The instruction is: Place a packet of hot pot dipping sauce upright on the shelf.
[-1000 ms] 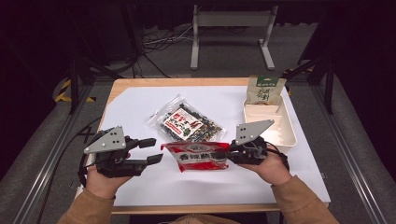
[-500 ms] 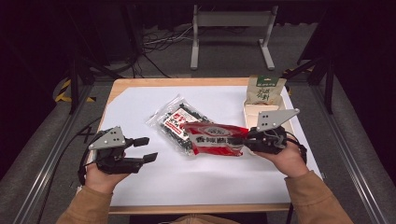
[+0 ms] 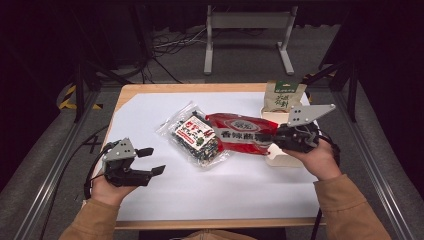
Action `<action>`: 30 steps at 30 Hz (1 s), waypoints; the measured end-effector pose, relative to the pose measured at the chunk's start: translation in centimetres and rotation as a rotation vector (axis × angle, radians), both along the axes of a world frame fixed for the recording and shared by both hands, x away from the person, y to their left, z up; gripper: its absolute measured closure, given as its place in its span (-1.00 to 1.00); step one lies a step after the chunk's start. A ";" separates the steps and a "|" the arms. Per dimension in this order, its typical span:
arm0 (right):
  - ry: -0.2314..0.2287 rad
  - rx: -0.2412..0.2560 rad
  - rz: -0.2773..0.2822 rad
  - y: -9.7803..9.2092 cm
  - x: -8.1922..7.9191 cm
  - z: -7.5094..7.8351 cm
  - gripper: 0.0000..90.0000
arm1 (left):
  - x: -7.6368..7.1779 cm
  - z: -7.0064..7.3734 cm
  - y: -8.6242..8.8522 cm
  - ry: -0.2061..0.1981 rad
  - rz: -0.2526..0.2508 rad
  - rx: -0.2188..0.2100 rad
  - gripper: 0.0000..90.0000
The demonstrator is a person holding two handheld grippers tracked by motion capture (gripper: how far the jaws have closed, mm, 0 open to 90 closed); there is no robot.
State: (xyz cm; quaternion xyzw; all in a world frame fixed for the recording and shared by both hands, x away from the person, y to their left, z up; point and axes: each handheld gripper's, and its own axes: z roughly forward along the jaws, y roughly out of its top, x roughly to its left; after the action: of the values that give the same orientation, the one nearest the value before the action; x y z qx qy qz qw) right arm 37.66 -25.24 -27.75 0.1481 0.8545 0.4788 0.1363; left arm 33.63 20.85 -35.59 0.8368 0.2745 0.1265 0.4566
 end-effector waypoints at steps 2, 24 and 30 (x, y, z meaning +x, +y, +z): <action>-0.004 0.000 -0.010 -0.4 0.3 0.3 0.99 | 0.2 -0.3 0.1 -0.001 0.008 0.003 -0.38; -0.046 0.019 -0.104 -4.1 3.2 1.4 0.98 | 1.1 -2.1 1.0 0.017 0.059 0.031 -0.42; -0.050 0.030 -0.138 -5.4 3.9 1.5 0.98 | 1.3 -2.4 1.0 0.022 0.064 0.035 -0.42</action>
State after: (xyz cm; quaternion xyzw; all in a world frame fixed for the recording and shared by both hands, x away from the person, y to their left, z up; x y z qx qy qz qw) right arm 41.55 -30.65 -26.22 0.1969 0.8314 0.4844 0.1881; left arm 34.97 21.84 -38.00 0.8368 0.3036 0.1367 0.4346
